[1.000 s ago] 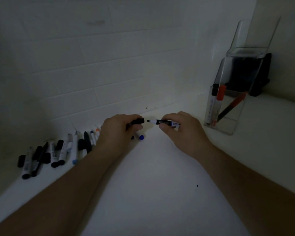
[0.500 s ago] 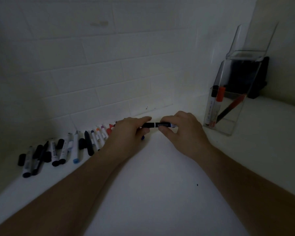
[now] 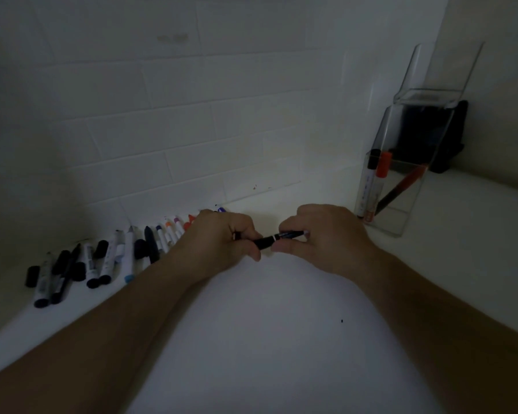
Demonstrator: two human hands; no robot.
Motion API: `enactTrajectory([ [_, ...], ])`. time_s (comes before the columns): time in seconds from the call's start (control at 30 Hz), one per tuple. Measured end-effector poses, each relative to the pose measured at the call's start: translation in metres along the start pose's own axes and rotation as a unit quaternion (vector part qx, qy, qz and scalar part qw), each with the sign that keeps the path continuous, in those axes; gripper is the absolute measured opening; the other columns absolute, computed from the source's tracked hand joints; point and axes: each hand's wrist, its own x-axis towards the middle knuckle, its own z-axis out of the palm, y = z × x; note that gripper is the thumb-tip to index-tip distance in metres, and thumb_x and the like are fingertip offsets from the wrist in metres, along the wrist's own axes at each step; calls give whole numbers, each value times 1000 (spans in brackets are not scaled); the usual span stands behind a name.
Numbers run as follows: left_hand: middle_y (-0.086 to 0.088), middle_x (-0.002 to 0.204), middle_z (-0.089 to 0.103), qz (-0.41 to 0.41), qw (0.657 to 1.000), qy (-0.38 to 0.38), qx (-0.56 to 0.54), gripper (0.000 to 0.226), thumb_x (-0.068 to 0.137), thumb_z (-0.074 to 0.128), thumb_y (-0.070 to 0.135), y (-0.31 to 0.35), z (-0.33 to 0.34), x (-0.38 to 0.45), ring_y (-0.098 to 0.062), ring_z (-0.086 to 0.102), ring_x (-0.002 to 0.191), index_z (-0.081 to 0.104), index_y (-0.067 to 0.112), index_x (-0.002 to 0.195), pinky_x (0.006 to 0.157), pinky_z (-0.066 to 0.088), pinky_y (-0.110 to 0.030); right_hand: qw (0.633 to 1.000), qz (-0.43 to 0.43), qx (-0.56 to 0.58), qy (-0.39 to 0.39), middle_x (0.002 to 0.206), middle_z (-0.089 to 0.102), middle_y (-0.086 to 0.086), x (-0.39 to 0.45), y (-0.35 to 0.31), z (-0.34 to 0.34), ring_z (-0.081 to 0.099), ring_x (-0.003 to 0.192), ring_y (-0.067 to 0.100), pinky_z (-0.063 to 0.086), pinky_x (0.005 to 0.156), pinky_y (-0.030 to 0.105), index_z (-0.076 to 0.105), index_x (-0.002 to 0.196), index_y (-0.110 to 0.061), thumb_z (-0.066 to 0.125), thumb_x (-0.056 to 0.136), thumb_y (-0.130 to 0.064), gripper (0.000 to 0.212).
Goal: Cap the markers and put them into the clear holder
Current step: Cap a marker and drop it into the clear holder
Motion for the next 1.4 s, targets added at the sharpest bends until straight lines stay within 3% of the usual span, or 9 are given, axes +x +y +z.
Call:
enactTrajectory([
  [0.23,13,68,73,6,1000,19,15,14,69,82,26,1,1,1,-4,66,62,73,37,72,58,51,-30,1000,-10,-4,17,67,53,-10,-1,-2,1,54,60,11,44,52,28,75,92,-39,50,86,-71,41],
  [0.4,22,72,70,33,997,6,64,14,70,87,15,-3,2,0,7,63,65,77,25,72,60,44,-11,1000,3,-13,-11,68,55,-12,-1,-5,2,53,63,7,41,53,26,74,92,-41,44,85,-76,46],
  [0.53,17,74,72,44,997,2,69,6,74,81,22,-6,6,-2,3,64,67,77,26,75,61,47,-14,999,10,-14,-36,73,57,-14,-2,0,3,54,67,6,36,56,26,73,98,-44,41,84,-77,48],
  [0.67,11,71,72,25,997,19,66,12,73,86,17,0,11,1,-5,64,71,78,21,80,63,40,-5,994,18,-72,-79,85,59,-17,-2,-4,1,52,85,9,34,81,37,60,118,-54,32,94,-66,39],
  [0.77,12,79,73,18,998,39,40,14,80,78,4,2,10,3,-4,65,79,79,16,88,68,41,-4,994,19,-67,-84,91,62,-19,0,-9,-3,51,94,13,34,97,48,58,116,-50,36,97,-51,29],
  [0.9,26,77,68,-3,999,47,2,18,90,69,6,8,10,2,4,64,78,77,21,93,68,42,-7,994,22,-9,-108,91,64,-13,4,-6,-5,52,87,14,46,80,43,63,115,-39,39,96,-45,31],
  [1.07,19,89,71,-43,994,81,-64,19,98,59,16,15,24,2,-3,67,85,66,32,105,75,52,-23,997,36,67,7,86,56,-2,20,-21,-40,50,80,14,38,71,31,68,103,-20,51,98,-28,19],
  [1.27,20,97,64,73,996,15,45,24,96,57,31,26,40,-3,-1,58,89,63,31,120,81,45,-19,975,104,40,193,103,63,-1,44,-10,-129,61,89,20,52,83,33,65,124,-20,60,99,-29,28],
  [1.4,8,107,68,169,978,-13,121,22,99,55,30,25,50,-5,-11,59,97,68,24,116,89,46,-25,972,143,-75,171,99,61,-2,41,17,-159,58,84,15,39,77,7,65,124,-14,59,100,-25,27],
])
